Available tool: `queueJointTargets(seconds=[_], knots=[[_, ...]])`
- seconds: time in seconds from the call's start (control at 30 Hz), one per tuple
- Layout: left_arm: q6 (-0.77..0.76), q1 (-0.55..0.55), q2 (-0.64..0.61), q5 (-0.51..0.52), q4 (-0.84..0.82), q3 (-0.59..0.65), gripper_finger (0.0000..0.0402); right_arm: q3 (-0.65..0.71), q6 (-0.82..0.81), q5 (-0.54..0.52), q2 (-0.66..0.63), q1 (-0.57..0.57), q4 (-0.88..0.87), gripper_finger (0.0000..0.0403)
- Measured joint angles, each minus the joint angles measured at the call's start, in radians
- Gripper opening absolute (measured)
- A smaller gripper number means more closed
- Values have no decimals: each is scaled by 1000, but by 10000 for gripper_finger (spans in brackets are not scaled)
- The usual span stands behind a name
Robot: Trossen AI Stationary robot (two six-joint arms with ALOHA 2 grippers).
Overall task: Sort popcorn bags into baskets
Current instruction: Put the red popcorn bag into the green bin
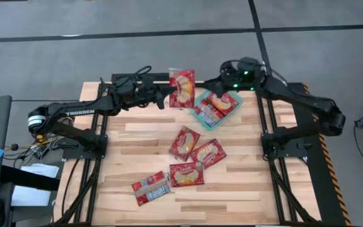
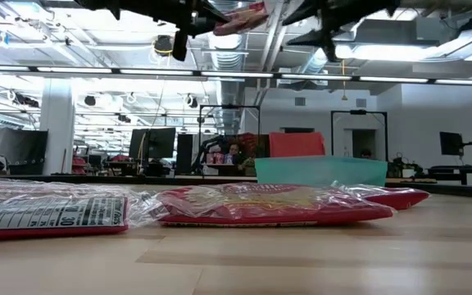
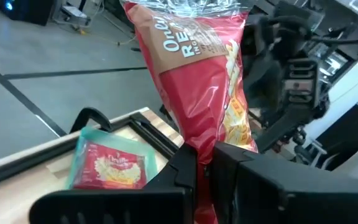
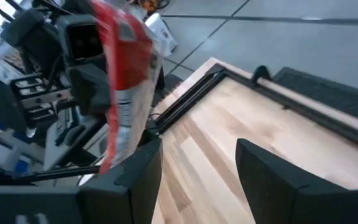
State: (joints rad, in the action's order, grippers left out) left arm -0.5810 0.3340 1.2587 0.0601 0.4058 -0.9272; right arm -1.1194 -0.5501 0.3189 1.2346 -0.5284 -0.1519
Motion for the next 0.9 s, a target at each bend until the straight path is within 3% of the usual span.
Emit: queueJointTargets(seconds=[0.17,0.37,0.7,0.9], knots=[[-22,-1,25,0,-2,1,4,-1,-20,36,101,46,170,234],[-12,-11,35,13,0,0,5,-1,-38,51,142,50,177,235],[-5,-3,29,39,-6,0,5,-2,-11,72,-23,-53,63,226],[-5,-4,34,58,4,0,5,-2,-3,55,-40,-23,59,230]])
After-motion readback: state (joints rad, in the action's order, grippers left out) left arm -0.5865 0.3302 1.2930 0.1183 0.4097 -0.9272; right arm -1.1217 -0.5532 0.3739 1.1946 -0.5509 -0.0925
